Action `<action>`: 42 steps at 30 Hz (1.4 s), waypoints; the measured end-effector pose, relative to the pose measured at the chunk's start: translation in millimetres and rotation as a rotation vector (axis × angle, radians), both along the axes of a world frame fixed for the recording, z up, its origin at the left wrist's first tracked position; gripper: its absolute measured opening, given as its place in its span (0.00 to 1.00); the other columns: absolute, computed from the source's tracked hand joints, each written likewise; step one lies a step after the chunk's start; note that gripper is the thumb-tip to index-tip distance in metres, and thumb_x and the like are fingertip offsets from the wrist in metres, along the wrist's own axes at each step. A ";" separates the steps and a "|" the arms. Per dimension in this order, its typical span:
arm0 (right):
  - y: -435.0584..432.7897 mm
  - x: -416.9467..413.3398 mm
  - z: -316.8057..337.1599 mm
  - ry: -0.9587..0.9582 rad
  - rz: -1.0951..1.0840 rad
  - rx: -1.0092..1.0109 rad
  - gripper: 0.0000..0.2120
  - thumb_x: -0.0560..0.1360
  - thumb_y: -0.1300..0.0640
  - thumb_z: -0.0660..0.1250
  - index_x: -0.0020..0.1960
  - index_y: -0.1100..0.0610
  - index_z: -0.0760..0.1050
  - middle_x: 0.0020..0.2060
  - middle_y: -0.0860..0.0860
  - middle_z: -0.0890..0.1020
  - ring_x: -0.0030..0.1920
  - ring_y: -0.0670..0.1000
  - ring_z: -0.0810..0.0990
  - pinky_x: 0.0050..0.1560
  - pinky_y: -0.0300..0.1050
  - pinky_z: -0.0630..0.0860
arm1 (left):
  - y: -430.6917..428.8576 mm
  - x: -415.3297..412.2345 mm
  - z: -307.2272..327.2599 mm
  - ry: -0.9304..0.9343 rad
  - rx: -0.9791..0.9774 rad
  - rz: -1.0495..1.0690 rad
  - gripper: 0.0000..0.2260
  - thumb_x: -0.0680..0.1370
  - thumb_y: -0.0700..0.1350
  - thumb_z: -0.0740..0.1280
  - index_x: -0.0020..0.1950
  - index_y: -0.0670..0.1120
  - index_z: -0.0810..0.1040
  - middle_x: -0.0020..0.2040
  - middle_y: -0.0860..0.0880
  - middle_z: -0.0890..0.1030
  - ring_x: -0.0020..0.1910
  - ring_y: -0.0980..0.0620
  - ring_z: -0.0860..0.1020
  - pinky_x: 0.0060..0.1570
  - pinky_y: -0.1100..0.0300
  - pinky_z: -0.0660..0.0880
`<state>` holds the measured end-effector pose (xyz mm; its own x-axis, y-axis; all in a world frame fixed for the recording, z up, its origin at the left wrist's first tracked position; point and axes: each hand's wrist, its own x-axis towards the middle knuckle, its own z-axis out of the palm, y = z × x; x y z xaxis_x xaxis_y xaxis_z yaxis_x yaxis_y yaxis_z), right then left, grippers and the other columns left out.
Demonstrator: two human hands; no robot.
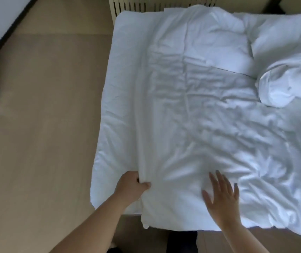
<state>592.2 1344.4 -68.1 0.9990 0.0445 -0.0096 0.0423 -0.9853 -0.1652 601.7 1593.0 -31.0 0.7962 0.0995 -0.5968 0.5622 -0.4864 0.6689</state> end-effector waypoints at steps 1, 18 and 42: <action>29.6 -9.6 2.4 0.041 0.000 0.026 0.28 0.79 0.41 0.37 0.61 0.57 0.66 0.53 0.60 0.81 0.58 0.55 0.68 0.59 0.56 0.58 | 18.9 -3.0 10.8 -0.051 -0.016 -0.023 0.02 0.74 0.44 0.69 0.45 0.50 0.78 0.40 0.55 0.78 0.43 0.52 0.78 0.46 0.61 0.76; 166.7 -52.6 -30.5 0.402 -0.021 0.068 0.37 0.69 0.36 0.47 0.74 0.51 0.57 0.75 0.51 0.49 0.75 0.52 0.52 0.71 0.55 0.39 | 130.5 7.5 -16.6 0.104 0.426 -0.461 0.19 0.79 0.55 0.58 0.31 0.48 0.65 0.32 0.52 0.71 0.33 0.53 0.71 0.32 0.61 0.62; 337.0 19.7 -44.6 0.197 -0.776 0.181 0.57 0.49 0.30 0.63 0.73 0.52 0.52 0.70 0.54 0.62 0.73 0.54 0.51 0.68 0.52 0.47 | 147.3 317.2 -63.4 -0.858 0.648 -1.948 0.45 0.40 0.54 0.82 0.55 0.40 0.80 0.53 0.43 0.82 0.51 0.43 0.82 0.67 0.55 0.46</action>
